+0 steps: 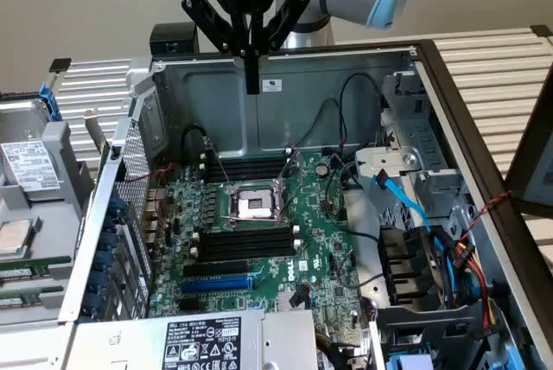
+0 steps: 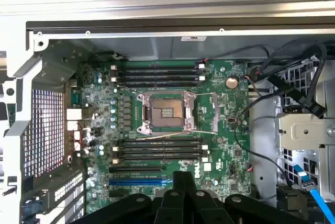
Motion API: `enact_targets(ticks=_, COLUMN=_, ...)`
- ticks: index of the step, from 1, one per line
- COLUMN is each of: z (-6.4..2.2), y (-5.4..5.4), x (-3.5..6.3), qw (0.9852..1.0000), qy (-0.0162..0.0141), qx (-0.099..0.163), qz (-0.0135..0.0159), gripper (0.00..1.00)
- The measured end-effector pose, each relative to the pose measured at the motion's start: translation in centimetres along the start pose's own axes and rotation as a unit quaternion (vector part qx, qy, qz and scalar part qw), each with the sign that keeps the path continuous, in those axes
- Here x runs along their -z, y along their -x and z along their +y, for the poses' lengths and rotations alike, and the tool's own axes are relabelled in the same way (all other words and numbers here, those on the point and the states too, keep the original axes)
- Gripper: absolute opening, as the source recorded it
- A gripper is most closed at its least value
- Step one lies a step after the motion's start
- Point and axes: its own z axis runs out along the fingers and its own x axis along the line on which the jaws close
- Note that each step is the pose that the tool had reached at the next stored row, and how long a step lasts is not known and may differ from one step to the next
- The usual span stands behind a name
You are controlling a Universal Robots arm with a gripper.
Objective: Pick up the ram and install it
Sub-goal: 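Reach for the ram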
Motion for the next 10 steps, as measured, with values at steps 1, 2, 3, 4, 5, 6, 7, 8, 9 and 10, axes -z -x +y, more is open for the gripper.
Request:
enact_targets(ticks=1, z=0.00, y=0.00, x=0.00, qw=1.0000, qy=0.0000, qx=0.000, qz=0.0000, gripper=0.11)
enact_targets(ticks=2, z=0.00, y=0.00, x=0.00, qw=1.0000, qy=0.0000, qx=0.000, qz=0.0000, gripper=0.11)
enact_targets(ticks=3, z=0.00, y=0.00, x=0.00, qw=1.0000, qy=0.0000, qx=0.000, qz=0.0000, gripper=0.11)
enact_targets(ticks=4, z=0.00, y=0.00, x=0.00, qw=1.0000, qy=0.0000, qx=0.000, qz=0.0000, gripper=0.11)
enact_targets(ticks=5, z=0.00, y=0.00, x=0.00, qw=1.0000, qy=0.0000, qx=0.000, qz=0.0000, gripper=0.11)
enact_targets(ticks=6, z=0.00, y=0.00, x=0.00, qw=1.0000, qy=0.0000, qx=0.000, qz=0.0000, gripper=0.11)
enact_targets(ticks=7, z=0.00, y=0.00, x=0.00, qw=1.0000, qy=0.0000, qx=0.000, qz=0.0000, gripper=0.11)
enact_targets(ticks=8, z=0.00, y=-0.01, x=0.00, qw=1.0000, qy=0.0000, qx=0.000, qz=0.0000, gripper=0.11)
enact_targets(ticks=9, z=0.00, y=-0.03, x=0.00, qw=1.0000, qy=0.0001, qx=0.000, qz=0.0012, gripper=0.11)
enact_targets(ticks=10, z=0.00, y=-0.24, x=0.00, qw=1.0000, qy=0.0009, qx=0.000, qz=0.0040, gripper=0.11)
